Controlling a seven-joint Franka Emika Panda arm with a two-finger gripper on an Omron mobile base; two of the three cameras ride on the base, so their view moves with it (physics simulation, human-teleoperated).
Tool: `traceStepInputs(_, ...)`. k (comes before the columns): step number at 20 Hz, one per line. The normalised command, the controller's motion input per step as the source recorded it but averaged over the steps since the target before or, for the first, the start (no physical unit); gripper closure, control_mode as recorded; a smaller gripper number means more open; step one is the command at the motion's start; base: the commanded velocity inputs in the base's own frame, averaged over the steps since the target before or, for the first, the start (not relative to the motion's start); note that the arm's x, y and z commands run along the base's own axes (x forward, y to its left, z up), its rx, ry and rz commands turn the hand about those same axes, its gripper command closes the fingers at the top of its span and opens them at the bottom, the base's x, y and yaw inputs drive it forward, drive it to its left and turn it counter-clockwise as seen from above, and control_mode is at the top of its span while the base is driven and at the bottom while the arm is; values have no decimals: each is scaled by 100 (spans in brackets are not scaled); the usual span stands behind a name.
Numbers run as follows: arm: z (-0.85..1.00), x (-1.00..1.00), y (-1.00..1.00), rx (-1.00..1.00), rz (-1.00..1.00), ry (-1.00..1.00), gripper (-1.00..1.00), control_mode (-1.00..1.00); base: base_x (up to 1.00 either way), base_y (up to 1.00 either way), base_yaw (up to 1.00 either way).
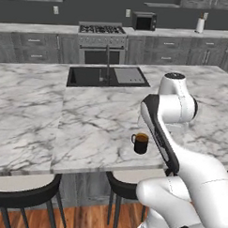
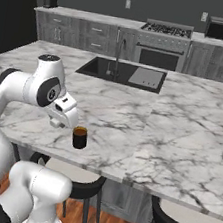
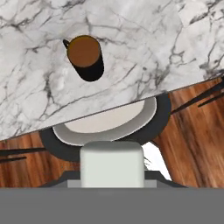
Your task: Pick up the marshmallow and place it in the cup of hot chocolate on the dining counter.
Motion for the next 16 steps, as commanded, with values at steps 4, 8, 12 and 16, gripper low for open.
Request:
traceStepInputs(4,-45,54,26,0,11,16,100,-100,0,0,0)
traceStepInputs(8,-37,52,18,0,11,9,100,-100,0,0,0)
traceStepInputs(12,-25,30,0,0,5,0,100,-100,0,0,0)
traceStepInputs(16,-22,35,-6,0,0,0,100,-100,0,0,0)
